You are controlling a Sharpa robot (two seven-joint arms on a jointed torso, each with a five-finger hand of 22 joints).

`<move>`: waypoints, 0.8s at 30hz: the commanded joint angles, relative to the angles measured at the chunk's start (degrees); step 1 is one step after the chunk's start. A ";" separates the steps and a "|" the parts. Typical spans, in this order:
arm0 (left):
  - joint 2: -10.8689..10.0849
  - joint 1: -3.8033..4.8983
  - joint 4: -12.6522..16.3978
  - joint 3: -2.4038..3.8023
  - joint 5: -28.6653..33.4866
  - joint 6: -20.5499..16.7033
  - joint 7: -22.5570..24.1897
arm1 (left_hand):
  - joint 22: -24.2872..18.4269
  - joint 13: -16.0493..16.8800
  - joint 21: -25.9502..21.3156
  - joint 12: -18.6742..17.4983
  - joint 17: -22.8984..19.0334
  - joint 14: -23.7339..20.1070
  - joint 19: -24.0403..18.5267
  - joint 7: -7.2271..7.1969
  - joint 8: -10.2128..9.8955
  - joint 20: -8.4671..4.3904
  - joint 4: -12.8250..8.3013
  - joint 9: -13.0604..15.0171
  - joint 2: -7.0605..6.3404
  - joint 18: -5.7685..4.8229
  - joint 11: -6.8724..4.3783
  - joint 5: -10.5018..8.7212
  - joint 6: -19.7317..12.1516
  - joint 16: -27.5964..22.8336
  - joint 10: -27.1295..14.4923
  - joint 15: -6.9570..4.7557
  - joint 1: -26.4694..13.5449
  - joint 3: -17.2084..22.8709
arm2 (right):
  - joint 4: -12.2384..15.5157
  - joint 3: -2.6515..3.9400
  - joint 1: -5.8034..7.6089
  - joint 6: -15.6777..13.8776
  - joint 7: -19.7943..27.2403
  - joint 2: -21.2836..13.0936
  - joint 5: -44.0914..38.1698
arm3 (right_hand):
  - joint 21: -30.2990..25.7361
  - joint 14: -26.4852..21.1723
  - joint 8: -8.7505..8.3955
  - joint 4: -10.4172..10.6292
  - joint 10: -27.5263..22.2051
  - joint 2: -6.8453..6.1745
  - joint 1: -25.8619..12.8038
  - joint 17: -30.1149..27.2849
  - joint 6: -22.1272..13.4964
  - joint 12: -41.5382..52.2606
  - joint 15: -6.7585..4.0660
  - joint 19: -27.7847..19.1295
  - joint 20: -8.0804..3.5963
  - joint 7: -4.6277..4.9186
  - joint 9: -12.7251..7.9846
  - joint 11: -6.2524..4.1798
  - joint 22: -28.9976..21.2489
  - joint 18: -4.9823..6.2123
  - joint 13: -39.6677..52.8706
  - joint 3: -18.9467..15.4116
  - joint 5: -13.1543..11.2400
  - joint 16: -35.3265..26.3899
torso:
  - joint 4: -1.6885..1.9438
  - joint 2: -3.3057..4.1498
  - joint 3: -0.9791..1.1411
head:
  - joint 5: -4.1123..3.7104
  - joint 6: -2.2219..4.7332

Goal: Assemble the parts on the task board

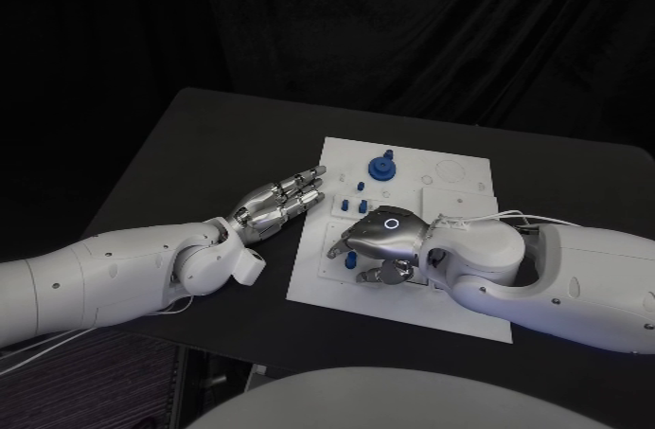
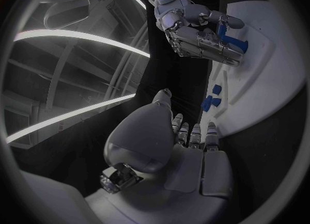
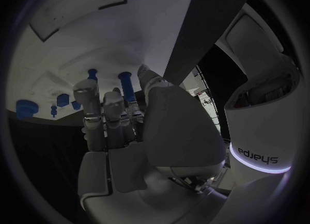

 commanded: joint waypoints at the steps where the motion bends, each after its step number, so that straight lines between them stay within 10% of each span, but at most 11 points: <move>1: 0.07 -0.12 0.07 0.05 0.06 0.70 0.64 | 0.07 -0.05 -0.18 -0.16 -0.07 -0.03 -0.13 0.18 0.21 0.47 -0.07 0.03 0.51 -0.02 0.29 0.32 0.01 -0.21 -0.18 0.42 0.19 0.31 | 0.43 0.02 -0.17 -3.06 -0.41 -0.75 -0.34 | -1.61 -1.26 0.16 3.35 -3.81 -1.52 1.40 -1.15 -1.06 2.17 0.12 -0.97 0.01 -0.32 -0.34 0.29 4.72 1.29 0.72 -2.10 -0.47 -0.57 | -0.01 0.00 -0.01 | -0.12 0.00; 7: -0.06 -0.14 0.17 0.05 0.06 0.41 0.82 | 0.06 -0.05 -0.18 -0.17 -0.07 -0.03 -0.13 0.26 0.22 0.51 -0.07 0.04 0.54 -0.03 0.36 0.30 0.06 -0.21 -0.19 0.46 0.15 0.34 | 2.32 0.03 0.83 -10.66 -0.31 -3.85 3.25 | -2.85 -1.92 0.46 3.74 -6.41 -2.35 0.00 -1.86 -0.80 4.20 0.10 -1.54 0.03 -0.02 -0.40 0.33 4.51 1.48 1.28 -3.17 -0.37 -0.72 | -0.03 0.01 0.02 | -0.18 0.00; 18: -0.90 -0.14 0.72 0.05 0.06 -0.61 1.46 | 0.00 -0.04 -0.20 -0.15 -0.07 -0.03 -0.14 0.26 0.25 0.47 -0.06 0.06 0.49 -0.03 0.36 0.27 0.16 -0.21 -0.15 0.39 0.10 0.32 | 8.34 0.02 8.34 -23.79 3.92 -14.46 19.43 | 0.61 -0.09 1.26 3.54 -7.26 -0.53 -1.61 0.88 0.82 12.79 0.51 0.71 0.28 2.11 -0.34 0.11 5.49 0.85 3.55 -1.83 1.08 1.72 | -0.06 -0.03 0.01 | -0.78 0.00; 22: -0.99 -0.14 0.89 0.05 0.06 -0.98 1.59 | 0.00 -0.03 -0.20 -0.15 -0.07 -0.03 -0.14 0.25 0.26 0.44 -0.05 0.06 0.46 -0.02 0.36 0.26 0.21 -0.21 -0.12 0.34 0.06 0.30 | 9.31 0.01 9.79 -23.49 2.79 -18.75 24.12 | 1.93 0.32 3.54 2.60 0.27 1.61 0.12 0.96 5.38 21.57 0.09 1.54 0.17 3.41 0.58 -1.37 5.75 0.74 6.88 -0.14 5.91 2.08 | 0.00 -0.02 -0.02 | -2.29 0.00; 23: -1.00 -0.14 0.94 0.05 0.06 -1.08 1.65 | 0.00 -0.03 -0.20 -0.15 -0.07 -0.03 -0.14 0.25 0.26 0.44 -0.05 0.06 0.46 -0.02 0.36 0.26 0.21 -0.21 -0.12 0.34 0.06 0.30 | 9.33 0.01 10.01 -22.66 2.06 -19.89 25.61 | -0.77 -1.69 4.86 0.43 6.87 1.20 2.62 -2.39 8.27 31.95 -2.57 -0.03 -1.24 4.67 1.31 -3.78 5.05 0.91 12.35 0.92 13.01 -0.11 | -0.01 0.00 0.00 | -2.68 0.00; 24: -1.02 -0.14 0.99 0.05 0.06 -1.15 1.70 | 0.00 -0.02 -0.20 -0.14 -0.07 -0.03 -0.14 0.25 0.28 0.37 -0.03 0.08 0.41 0.00 0.36 0.25 0.30 -0.21 -0.09 0.25 0.00 0.26 | 9.26 0.01 10.14 -21.85 1.36 -20.71 26.84 | -2.43 -2.62 5.23 0.01 6.39 1.51 3.22 -4.21 9.11 36.67 -2.83 -0.95 -1.91 4.14 1.55 -4.21 4.64 1.39 15.45 1.63 13.85 -1.35 | -0.05 0.00 0.02 | -2.97 0.00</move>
